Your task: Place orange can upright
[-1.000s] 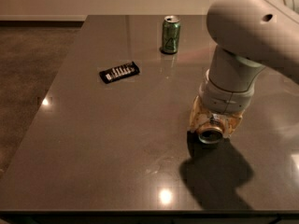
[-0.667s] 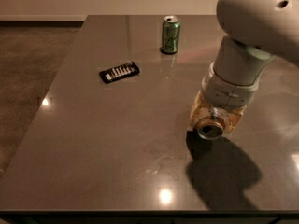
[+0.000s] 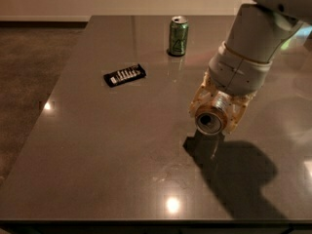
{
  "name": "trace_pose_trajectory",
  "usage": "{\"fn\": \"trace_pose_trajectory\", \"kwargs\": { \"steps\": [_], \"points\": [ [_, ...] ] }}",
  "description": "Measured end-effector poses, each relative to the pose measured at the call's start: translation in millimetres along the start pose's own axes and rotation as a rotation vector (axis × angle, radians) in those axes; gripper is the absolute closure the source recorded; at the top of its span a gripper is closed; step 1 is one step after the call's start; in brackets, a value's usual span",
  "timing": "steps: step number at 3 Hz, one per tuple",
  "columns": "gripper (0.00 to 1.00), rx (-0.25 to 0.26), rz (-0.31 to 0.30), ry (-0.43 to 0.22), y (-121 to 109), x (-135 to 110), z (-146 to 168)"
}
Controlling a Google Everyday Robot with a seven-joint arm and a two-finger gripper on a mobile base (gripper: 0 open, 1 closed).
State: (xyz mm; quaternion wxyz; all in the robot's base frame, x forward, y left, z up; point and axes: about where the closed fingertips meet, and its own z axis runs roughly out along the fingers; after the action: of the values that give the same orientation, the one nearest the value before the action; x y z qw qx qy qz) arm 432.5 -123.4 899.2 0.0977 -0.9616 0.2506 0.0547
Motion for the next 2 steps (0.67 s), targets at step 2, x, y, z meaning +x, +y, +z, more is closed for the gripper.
{"fn": "trace_pose_trajectory", "kwargs": {
  "steps": [2],
  "points": [
    [1.0,0.133,0.324,-0.213,-43,-17,-33]
  ]
}}
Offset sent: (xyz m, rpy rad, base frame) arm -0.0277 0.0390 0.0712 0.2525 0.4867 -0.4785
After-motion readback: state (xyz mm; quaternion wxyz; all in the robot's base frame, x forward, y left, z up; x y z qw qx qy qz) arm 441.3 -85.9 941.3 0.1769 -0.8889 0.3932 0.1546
